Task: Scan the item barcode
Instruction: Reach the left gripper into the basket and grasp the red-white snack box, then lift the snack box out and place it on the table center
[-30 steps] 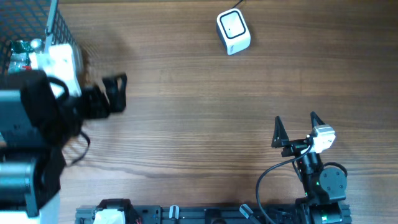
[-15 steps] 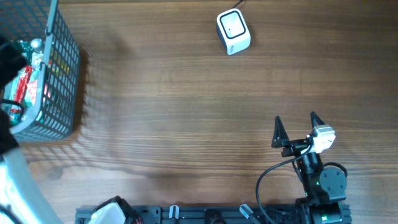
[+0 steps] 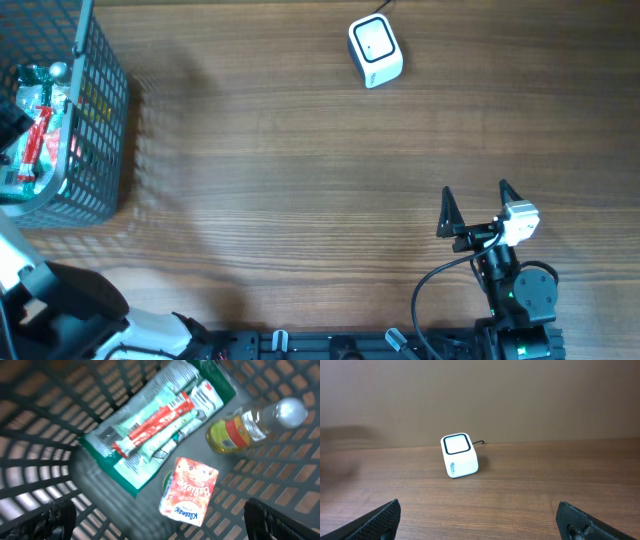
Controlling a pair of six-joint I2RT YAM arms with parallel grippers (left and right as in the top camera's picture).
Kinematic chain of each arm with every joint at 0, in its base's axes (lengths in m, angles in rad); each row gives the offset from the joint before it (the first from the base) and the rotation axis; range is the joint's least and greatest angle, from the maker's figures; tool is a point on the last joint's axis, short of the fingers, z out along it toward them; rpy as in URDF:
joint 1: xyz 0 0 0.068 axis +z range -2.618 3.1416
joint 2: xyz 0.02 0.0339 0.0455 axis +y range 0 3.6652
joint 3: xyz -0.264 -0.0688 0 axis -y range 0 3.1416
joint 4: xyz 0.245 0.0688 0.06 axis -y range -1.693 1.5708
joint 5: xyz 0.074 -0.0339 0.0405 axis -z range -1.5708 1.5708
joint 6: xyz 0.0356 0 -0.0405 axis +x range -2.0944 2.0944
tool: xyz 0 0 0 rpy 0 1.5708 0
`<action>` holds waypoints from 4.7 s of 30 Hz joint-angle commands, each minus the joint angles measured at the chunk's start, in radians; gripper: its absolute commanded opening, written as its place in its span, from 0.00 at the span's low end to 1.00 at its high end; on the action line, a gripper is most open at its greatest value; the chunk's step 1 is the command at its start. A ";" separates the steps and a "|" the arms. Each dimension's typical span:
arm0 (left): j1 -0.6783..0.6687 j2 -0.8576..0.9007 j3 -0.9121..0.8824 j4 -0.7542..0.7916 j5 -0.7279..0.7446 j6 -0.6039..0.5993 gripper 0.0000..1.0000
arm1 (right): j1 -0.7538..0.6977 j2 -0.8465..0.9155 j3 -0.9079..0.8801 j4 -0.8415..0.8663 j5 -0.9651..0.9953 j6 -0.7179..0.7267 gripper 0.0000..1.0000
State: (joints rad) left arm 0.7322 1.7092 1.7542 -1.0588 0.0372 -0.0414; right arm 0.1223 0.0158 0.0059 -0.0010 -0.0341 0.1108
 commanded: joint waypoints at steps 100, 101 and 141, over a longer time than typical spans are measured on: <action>-1.399 -0.010 -0.421 0.244 -0.170 -0.492 0.47 | 0.000 -0.002 -0.001 0.003 -0.015 -0.005 1.00; -1.411 0.016 -0.421 0.250 -0.170 -0.492 0.48 | 0.000 -0.002 -0.001 0.003 -0.015 -0.006 1.00; -1.456 0.179 -0.079 0.119 -0.114 -0.380 1.00 | 0.000 -0.002 -0.001 0.003 -0.015 -0.005 0.99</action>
State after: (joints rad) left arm -0.7536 1.8999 1.5833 -0.8963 -0.0628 -0.4667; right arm 0.1223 0.0158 0.0059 -0.0010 -0.0341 0.1112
